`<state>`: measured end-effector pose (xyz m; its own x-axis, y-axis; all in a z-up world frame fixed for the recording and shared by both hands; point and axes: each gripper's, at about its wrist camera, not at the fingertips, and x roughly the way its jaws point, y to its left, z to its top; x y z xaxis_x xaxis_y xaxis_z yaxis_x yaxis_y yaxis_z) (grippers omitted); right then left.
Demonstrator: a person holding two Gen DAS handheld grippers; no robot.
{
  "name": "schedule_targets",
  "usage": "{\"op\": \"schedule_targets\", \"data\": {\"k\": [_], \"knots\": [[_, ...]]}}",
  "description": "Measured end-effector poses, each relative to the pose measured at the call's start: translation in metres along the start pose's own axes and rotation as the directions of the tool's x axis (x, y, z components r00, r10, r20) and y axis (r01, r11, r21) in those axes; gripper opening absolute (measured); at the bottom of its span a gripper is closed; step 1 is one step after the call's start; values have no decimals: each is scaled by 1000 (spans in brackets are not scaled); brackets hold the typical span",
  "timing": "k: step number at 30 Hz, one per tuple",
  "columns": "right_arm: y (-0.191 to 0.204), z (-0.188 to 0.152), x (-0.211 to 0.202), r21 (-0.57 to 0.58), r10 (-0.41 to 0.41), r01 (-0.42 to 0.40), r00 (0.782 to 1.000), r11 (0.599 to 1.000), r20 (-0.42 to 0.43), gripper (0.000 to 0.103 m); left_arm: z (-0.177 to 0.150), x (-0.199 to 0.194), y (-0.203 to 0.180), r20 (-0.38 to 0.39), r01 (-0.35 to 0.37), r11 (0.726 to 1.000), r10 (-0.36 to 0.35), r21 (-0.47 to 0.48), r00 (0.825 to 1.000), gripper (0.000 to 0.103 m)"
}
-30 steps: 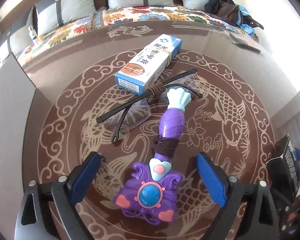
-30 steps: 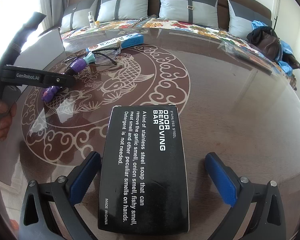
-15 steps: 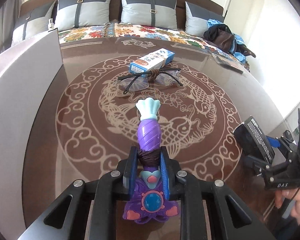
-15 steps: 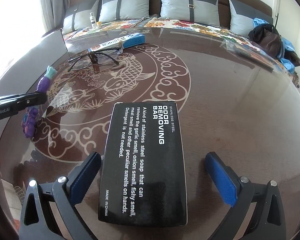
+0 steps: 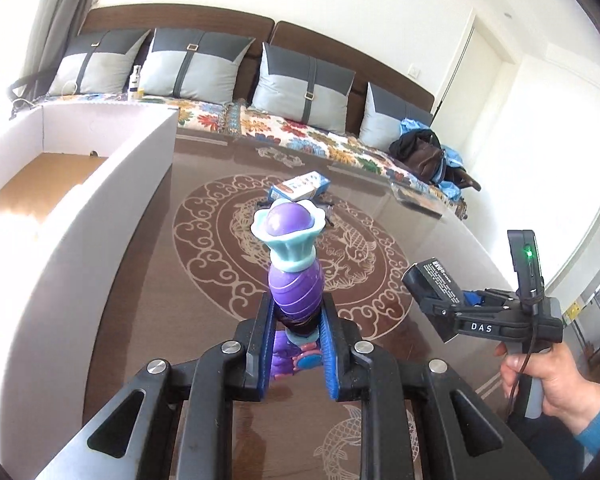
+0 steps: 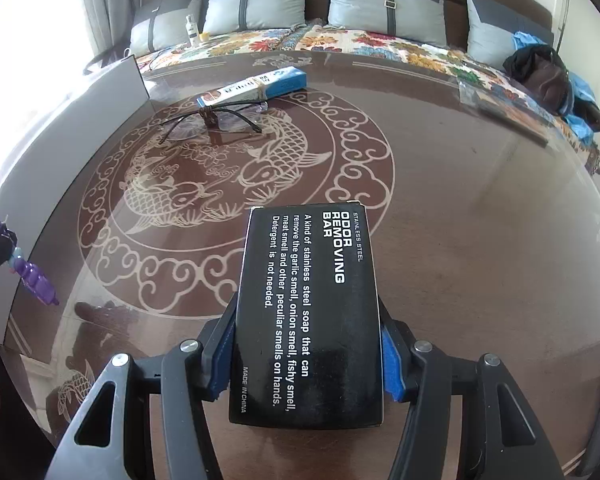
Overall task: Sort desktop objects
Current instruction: 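Lift the purple toy with the left gripper toward the white bin, then carry toy and black box into the white bin and open both grippers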
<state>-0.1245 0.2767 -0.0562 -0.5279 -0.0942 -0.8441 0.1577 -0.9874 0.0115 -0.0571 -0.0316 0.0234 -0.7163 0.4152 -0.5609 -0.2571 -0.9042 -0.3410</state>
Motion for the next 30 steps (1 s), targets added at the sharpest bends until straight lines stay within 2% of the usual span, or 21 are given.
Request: {"op": "schedule_targets", "data": {"k": [4, 8, 10, 13, 16, 19, 20, 22, 23, 25, 27, 28, 29, 30], "knots": [[36, 14, -32, -68, 24, -20, 997, 998, 68, 59, 16, -51, 13, 113, 7, 999, -2, -44, 994, 20], [87, 41, -64, -121, 102, -86, 986, 989, 130, 59, 35, -103, 42, 192, 3, 995, 15, -96, 981, 20], [121, 58, -78, -145, 169, -147, 974, 978, 152, 59, 47, -125, 64, 208, -18, 993, 43, -119, 977, 20], [183, 82, -94, -200, 285, -251, 945, 947, 162, 59, 65, -150, 104, 194, -77, 986, 105, -147, 975, 20], [252, 97, -102, -262, 404, -359, 904, 896, 139, 59, 75, -159, 145, 139, -159, 973, 183, -169, 973, 20], [317, 103, -96, -292, 504, -463, 860, 837, 78, 59, 79, -153, 191, 46, -196, 956, 211, -217, 977, 20], [337, 104, -90, -300, 522, -486, 851, 821, 51, 59, 78, -150, 206, 13, -207, 949, 216, -237, 976, 20], [374, 104, -72, -316, 531, -508, 847, 801, -16, 59, 76, -136, 235, -75, -228, 931, 215, -284, 974, 20], [388, 103, -62, -312, 529, -515, 847, 798, -46, 59, 73, -126, 247, -128, -261, 915, 232, -307, 964, 21], [410, 101, -40, -291, 520, -528, 847, 798, -108, 60, 66, -109, 272, -232, -347, 877, 281, -333, 931, 27], [421, 102, -24, -263, 498, -514, 857, 817, -130, 62, 58, -102, 292, -299, -436, 831, 343, -345, 890, 61], [422, 104, -22, -252, 491, -505, 863, 826, -119, 66, 57, -103, 298, -310, -474, 808, 377, -350, 873, 66], [420, 105, -24, -241, 493, -501, 865, 831, -97, 70, 55, -107, 301, -301, -490, 795, 398, -359, 867, 67], [414, 107, -31, -231, 501, -502, 863, 834, -66, 73, 54, -113, 303, -282, -488, 790, 405, -370, 870, 68]]}}
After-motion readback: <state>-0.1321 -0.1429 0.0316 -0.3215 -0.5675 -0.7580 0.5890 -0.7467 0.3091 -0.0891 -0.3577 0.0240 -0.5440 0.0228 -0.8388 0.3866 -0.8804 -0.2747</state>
